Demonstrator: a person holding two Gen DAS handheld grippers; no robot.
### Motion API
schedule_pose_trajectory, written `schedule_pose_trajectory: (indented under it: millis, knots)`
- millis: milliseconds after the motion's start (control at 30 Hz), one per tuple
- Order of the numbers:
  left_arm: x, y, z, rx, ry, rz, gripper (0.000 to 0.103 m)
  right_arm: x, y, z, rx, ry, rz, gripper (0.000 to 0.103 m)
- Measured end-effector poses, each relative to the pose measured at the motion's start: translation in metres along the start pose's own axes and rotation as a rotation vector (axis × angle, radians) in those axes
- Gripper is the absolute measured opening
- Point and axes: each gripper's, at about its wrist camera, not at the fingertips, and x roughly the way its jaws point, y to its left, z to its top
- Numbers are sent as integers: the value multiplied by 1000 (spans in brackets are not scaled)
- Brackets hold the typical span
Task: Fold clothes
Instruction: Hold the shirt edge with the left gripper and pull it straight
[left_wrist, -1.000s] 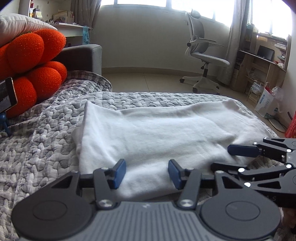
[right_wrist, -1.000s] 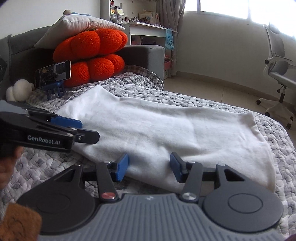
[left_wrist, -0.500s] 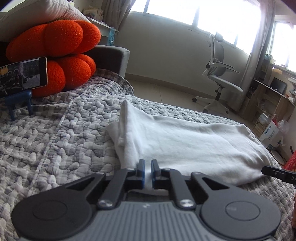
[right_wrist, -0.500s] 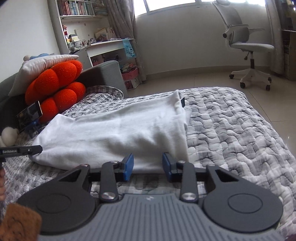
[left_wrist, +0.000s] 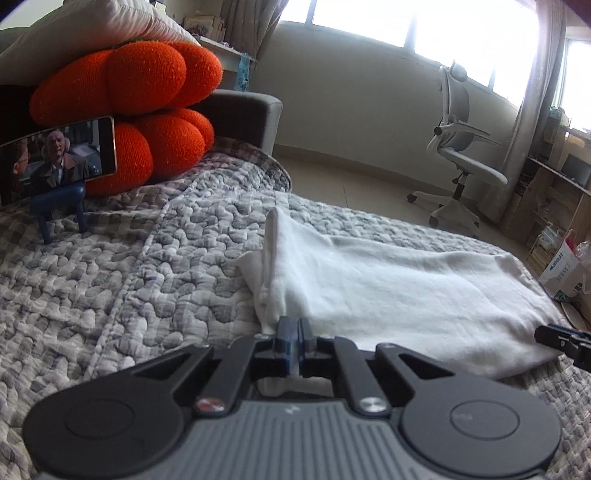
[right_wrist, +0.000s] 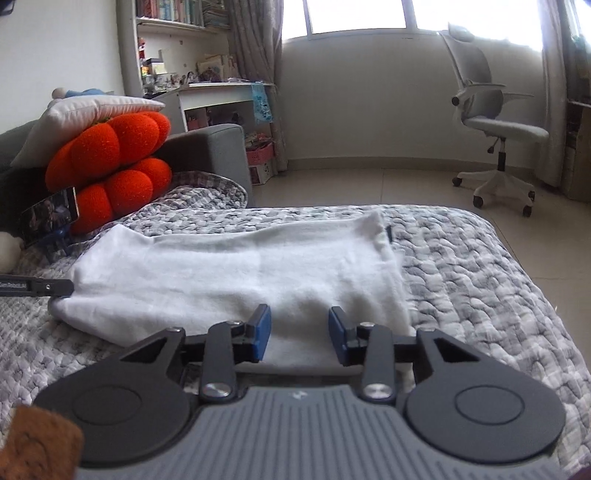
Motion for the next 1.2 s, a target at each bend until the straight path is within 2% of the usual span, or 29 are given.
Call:
schedule_pose_trajectory:
  millis: [167,267,600,900,1033,1200]
  knots:
    - [1,3,0,-11,6,4,5,24,15,-5,-72,34,11,40]
    - [1,5,-1,-18,4,-2,5,24,9,-8,-31,23,20,41]
    - [3,2,0,-29,15,22,5,23,16,-9,-37,21,-7,44]
    - [5,-15,-7,19,-14,115,5,23,24,-11,-54,16,-40,48]
    - [4,-14,-7,11,-16,117,5,23,25,-12,-52,14,-48,48]
    - [5,-26,-14,61,-41,163,5,24,26,-11,-41,12,-51,50]
